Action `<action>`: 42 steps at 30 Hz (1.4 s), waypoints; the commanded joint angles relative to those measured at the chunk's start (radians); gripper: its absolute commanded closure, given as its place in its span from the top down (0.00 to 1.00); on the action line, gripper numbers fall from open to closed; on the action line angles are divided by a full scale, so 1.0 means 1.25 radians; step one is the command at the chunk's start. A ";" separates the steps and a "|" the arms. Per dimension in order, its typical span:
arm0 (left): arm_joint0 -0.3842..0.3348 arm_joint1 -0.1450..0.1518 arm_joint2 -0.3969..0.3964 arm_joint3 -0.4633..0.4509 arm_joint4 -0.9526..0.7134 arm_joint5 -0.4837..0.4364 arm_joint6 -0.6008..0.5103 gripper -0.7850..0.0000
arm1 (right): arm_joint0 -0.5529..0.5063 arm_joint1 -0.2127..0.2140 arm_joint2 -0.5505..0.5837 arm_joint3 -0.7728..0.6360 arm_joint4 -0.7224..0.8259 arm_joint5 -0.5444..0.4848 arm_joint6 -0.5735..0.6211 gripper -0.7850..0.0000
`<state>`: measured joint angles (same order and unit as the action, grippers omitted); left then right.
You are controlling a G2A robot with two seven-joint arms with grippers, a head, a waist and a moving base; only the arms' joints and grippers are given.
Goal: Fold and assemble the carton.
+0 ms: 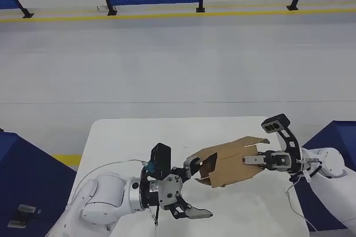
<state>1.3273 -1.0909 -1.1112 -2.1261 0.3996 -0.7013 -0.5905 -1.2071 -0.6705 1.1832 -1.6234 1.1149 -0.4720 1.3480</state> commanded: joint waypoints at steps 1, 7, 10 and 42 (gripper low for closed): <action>0.006 0.002 -0.012 -0.013 0.011 -0.003 0.013 1.00 | 0.003 -0.004 0.004 0.006 0.016 0.010 0.010 0.00; 0.056 0.014 -0.111 -0.060 0.054 -0.051 0.061 1.00 | 0.010 -0.016 0.008 0.028 0.074 0.069 0.063 0.00; 0.068 0.015 -0.150 -0.077 0.121 -0.063 0.101 1.00 | 0.019 -0.022 -0.005 0.055 0.121 0.171 0.077 0.00; -0.060 0.023 -0.013 -0.077 0.114 -0.023 -0.079 1.00 | 0.107 -0.068 -0.064 0.129 0.071 0.334 0.150 0.00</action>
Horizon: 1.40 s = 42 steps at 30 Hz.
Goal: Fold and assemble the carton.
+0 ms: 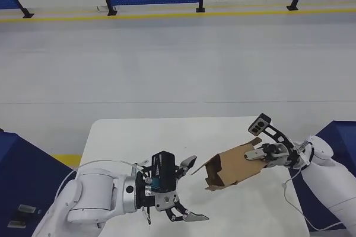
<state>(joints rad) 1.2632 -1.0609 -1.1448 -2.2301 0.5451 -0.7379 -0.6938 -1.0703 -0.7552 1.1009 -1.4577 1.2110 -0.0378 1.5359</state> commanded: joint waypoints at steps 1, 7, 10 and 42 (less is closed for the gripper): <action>-0.016 -0.002 0.026 0.012 -0.007 0.008 0.001 1.00 | -0.004 0.000 0.004 -0.005 -0.007 -0.022 0.000 0.00; -0.056 -0.007 0.077 0.034 -0.014 0.028 -0.015 1.00 | -0.011 0.000 0.014 -0.017 -0.015 -0.040 0.000 0.00; -0.064 -0.008 0.092 0.037 -0.025 0.030 -0.014 1.00 | -0.011 0.000 0.019 -0.014 -0.016 -0.046 0.000 0.00; -0.113 -0.010 0.166 0.084 -0.125 0.030 -0.010 1.00 | -0.027 -0.028 0.051 -0.009 -0.057 -0.046 0.000 0.00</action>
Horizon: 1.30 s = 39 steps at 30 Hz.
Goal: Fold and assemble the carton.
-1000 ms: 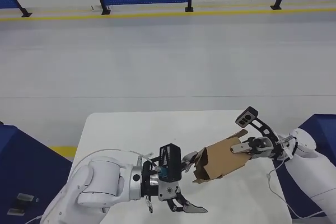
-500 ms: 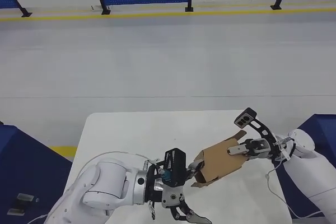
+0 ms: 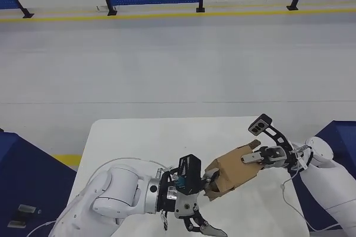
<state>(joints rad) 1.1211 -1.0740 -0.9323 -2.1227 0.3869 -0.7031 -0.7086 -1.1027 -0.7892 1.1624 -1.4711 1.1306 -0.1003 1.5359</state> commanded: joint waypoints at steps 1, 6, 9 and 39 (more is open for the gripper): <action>0.002 0.002 -0.007 -0.003 0.000 0.003 0.003 1.00 | 0.000 -0.002 0.002 0.002 0.013 0.012 0.000 0.00; 0.018 0.008 -0.032 -0.011 -0.007 0.011 0.006 1.00 | 0.006 -0.006 0.005 0.014 0.030 0.035 0.000 0.00; 0.028 0.011 -0.039 -0.015 -0.020 0.006 0.004 1.00 | 0.010 -0.009 0.003 0.021 0.048 0.060 0.000 0.00; 0.039 0.020 -0.090 -0.039 0.038 -0.020 0.063 1.00 | 0.054 -0.040 0.007 0.106 0.135 0.262 0.000 0.00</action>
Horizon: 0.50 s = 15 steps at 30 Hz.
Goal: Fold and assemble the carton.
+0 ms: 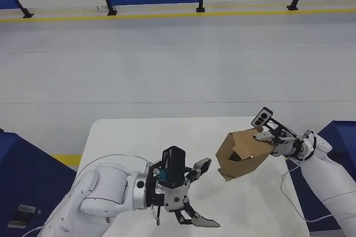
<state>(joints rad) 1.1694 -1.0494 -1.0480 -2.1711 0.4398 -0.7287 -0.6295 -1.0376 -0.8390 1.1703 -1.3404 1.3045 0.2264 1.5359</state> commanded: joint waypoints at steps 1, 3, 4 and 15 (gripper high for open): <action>0.000 0.000 0.003 0.000 -0.005 0.000 0.000 1.00 | 0.002 0.000 0.000 0.001 -0.004 0.001 0.000 0.00; 0.000 0.000 0.003 0.000 -0.005 0.000 0.000 1.00 | 0.002 0.000 0.000 0.001 -0.004 0.001 0.000 0.00; 0.002 0.000 0.003 0.002 -0.004 0.005 0.001 1.00 | 0.001 -0.001 0.000 -0.001 -0.004 0.000 -0.005 0.00; 0.063 0.011 -0.090 -0.013 0.037 0.165 0.031 1.00 | -0.020 -0.009 0.014 -0.046 0.057 0.069 -0.023 0.00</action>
<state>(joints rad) 1.2334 -1.0363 -1.1642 -2.1849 0.4416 -0.5196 -0.5989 -1.0611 -0.8499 1.1885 -1.3950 1.3675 0.3087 1.5112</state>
